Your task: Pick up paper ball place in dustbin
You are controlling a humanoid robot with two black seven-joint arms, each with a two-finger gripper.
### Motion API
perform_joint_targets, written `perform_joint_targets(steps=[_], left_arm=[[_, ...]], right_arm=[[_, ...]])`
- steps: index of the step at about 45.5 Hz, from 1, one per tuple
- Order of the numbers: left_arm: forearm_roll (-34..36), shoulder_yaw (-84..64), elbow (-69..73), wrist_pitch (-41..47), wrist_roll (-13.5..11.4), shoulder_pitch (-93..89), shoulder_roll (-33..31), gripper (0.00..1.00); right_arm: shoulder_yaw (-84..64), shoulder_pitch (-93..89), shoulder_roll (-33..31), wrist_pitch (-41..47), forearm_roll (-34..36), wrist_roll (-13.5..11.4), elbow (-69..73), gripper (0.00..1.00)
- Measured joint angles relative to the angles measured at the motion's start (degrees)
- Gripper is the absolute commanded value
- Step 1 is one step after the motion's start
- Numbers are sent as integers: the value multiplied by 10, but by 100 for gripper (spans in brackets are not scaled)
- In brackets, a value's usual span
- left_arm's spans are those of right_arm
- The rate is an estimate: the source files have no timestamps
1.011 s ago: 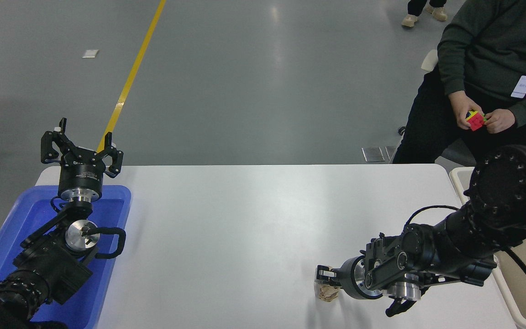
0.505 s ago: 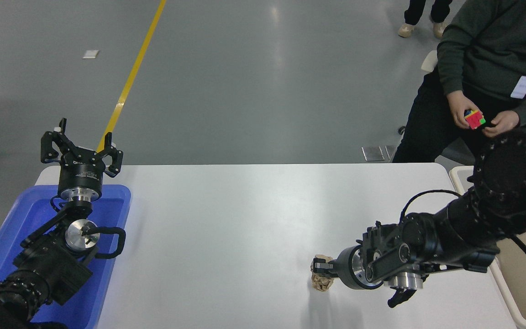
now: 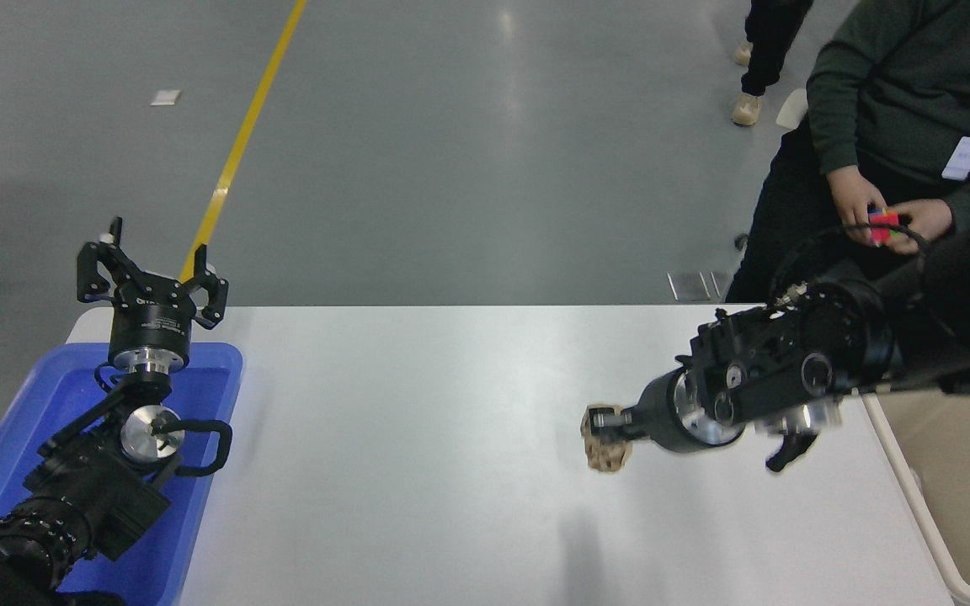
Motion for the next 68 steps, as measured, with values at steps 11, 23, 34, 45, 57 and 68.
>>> perform_joint_targets(steps=[11, 23, 34, 45, 57, 68], left_arm=[[0, 0, 0, 0, 0, 0, 0, 99], [0, 0, 0, 0, 0, 0, 0, 99], [0, 0, 0, 0, 0, 0, 0, 99], [0, 0, 0, 0, 0, 1, 0, 99], [0, 0, 0, 0, 0, 1, 0, 99], [0, 0, 0, 0, 0, 1, 0, 99]], right_arm=[[-41, 115, -64, 126, -47, 0, 9, 0], [-82, 182, -120, 186, -70, -1, -9, 0], [-97, 137, -234, 177, -70, -4, -134, 0], [9, -47, -373, 123, -70, -5, -341, 0], [257, -335, -422, 55, -45, -9, -558, 0], [486, -566, -314, 22, -32, -22, -813, 0]])
